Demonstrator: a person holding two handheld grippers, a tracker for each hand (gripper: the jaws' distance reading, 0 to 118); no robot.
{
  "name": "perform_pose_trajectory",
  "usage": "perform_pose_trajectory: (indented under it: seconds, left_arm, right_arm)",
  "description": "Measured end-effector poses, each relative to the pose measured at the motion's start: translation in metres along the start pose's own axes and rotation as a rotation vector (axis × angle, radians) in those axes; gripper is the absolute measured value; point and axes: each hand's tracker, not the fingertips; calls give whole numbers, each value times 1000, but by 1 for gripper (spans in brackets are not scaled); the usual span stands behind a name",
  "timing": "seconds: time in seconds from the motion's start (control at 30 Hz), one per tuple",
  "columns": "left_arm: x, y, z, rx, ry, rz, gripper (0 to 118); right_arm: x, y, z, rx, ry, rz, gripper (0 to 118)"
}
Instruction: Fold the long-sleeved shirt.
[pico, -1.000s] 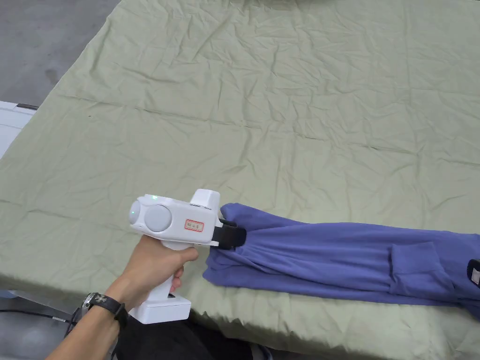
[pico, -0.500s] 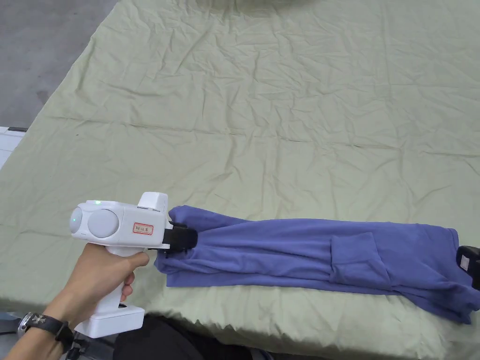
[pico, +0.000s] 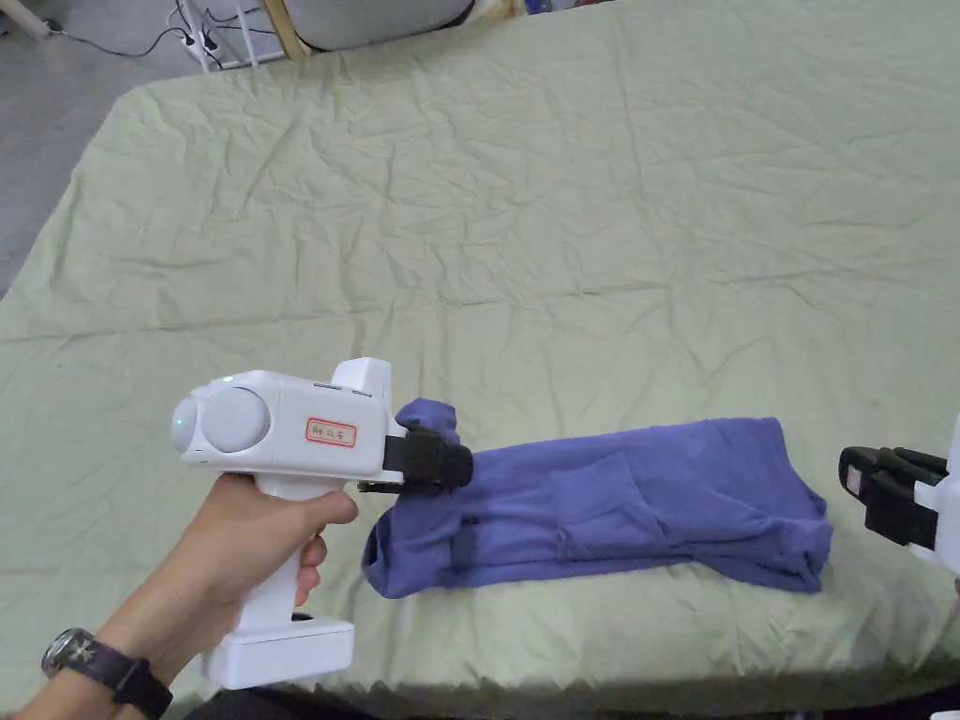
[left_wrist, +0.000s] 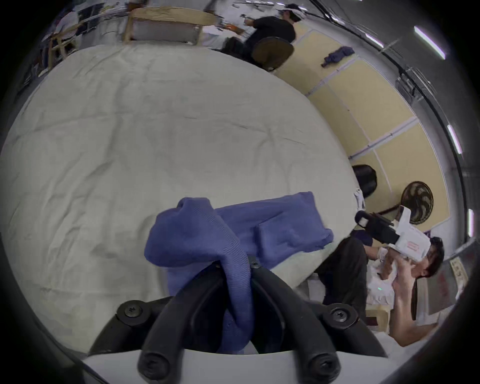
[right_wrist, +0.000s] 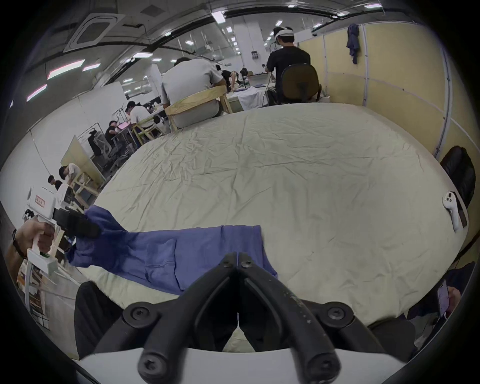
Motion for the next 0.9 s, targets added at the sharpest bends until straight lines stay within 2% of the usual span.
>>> perform_pose_trajectory:
  seconds: [0.33, 0.6, 0.67, 0.73, 0.77, 0.8, 0.9]
  left_arm:
    - [93, 40, -102, -113, -83, -80, 7]
    - [122, 53, -171, -188, -90, -90, 7]
    - [127, 55, -185, -210, -34, -120, 8]
    - [128, 56, -198, -190, 35, -114, 14]
    - [128, 58, -203, -183, 39, -76, 21]
    - [129, 59, -206, -189, 3, -44, 36]
    - [142, 61, -212, -203, -31, -27, 53]
  right_arm:
    - [39, -12, 13, 36, -27, -87, 1]
    - [66, -21, 11, 33, -62, -137, 1]
    - [70, -22, 10, 29, -67, -145, 1]
    - [72, -22, 10, 25, -72, -147, 1]
    - [74, -23, 9, 23, -74, -150, 1]
    - [76, -23, 9, 22, -74, -154, 1]
    - [79, -25, 7, 15, -80, -160, 1]
